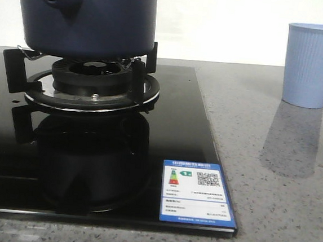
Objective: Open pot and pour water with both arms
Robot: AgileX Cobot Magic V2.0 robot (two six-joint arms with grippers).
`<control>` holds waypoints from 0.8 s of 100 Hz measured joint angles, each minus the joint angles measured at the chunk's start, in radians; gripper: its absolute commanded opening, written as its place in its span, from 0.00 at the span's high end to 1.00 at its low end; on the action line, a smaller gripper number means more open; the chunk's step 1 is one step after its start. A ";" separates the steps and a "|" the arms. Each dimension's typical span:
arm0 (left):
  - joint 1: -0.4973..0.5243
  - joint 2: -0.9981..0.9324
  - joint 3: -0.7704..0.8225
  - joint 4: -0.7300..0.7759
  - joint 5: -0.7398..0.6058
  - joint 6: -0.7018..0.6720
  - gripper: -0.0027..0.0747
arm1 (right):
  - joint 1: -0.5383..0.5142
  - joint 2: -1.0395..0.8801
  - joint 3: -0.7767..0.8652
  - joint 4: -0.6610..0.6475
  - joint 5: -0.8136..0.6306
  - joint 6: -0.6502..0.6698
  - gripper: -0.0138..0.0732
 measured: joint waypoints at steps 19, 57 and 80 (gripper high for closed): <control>0.058 0.000 0.126 0.043 -0.021 -0.063 0.99 | 0.000 0.000 0.000 0.000 0.000 0.000 0.89; 0.059 0.000 0.126 0.063 -0.007 -0.061 0.99 | 0.000 0.000 0.000 0.000 0.000 -0.001 0.89; 0.059 0.000 0.126 0.061 0.002 -0.059 0.99 | 0.000 0.000 0.000 0.000 0.000 -0.001 0.89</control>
